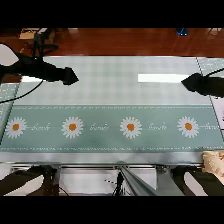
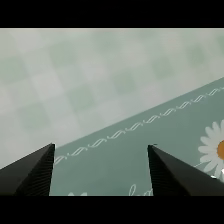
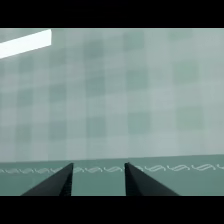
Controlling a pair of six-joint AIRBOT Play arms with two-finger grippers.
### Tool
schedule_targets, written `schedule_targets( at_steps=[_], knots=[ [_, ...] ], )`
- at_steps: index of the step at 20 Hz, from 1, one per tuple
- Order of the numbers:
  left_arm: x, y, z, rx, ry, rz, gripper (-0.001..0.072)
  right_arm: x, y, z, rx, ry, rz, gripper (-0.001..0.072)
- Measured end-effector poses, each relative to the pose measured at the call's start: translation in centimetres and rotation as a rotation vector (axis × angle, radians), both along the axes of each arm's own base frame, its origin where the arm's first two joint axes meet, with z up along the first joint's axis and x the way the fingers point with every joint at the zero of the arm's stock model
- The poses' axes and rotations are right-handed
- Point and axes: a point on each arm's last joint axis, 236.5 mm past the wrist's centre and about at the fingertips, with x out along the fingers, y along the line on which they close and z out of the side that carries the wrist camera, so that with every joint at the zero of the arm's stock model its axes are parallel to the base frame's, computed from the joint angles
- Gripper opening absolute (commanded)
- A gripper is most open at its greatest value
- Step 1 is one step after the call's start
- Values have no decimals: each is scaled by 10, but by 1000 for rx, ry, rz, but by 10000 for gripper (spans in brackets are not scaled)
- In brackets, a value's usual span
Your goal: Fold the shirts.
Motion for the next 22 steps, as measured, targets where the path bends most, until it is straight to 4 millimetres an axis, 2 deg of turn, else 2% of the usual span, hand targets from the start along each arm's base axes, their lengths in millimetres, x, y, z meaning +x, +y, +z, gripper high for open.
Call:
schedule_targets(
  at_steps=[2, 7, 22],
  knots=[
    [-9, 3, -12, 51, 53, 8, 705, -4, 4, -10, -85, 35, 41, 415],
    [-18, 8, -24, 104, 104, 21, 705, -10, 5, -21, -182, 74, 80, 415],
    [-20, 11, -27, 122, 115, 28, 706, -11, 3, -23, -211, 81, 86, 415]
  ],
)
